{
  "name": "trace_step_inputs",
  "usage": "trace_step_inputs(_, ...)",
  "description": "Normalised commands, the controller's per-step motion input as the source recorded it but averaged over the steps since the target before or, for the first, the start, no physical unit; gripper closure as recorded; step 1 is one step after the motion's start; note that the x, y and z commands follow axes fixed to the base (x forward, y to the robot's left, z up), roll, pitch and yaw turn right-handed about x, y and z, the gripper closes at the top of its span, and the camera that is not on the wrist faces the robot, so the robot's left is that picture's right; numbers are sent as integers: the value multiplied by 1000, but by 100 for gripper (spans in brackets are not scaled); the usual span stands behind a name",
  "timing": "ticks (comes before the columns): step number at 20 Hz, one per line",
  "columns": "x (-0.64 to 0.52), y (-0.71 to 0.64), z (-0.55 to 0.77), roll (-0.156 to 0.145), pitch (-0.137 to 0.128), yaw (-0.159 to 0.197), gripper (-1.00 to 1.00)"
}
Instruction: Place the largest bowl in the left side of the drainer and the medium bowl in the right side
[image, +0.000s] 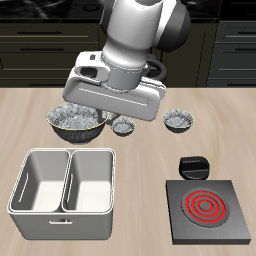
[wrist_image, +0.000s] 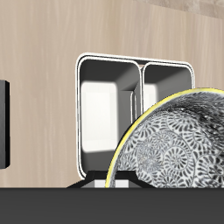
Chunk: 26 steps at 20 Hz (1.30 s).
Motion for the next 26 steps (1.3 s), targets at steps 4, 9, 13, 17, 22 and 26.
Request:
trace_step_inputs(4,106,53,-346,11,51,2,100)
trace_step_inputs(9,96,-24,-346,2,41,-7,100)
trace_step_inputs(13,53,29,-304,6,41,-2,100)
trace_step_inputs(17,38,55,-331,1,43,19,100)
trace_step_inputs(22,-46,34,-289,-18,73,2,-100)
trace_step_inputs(26,-77,18,-80,17,22,-5,-100)
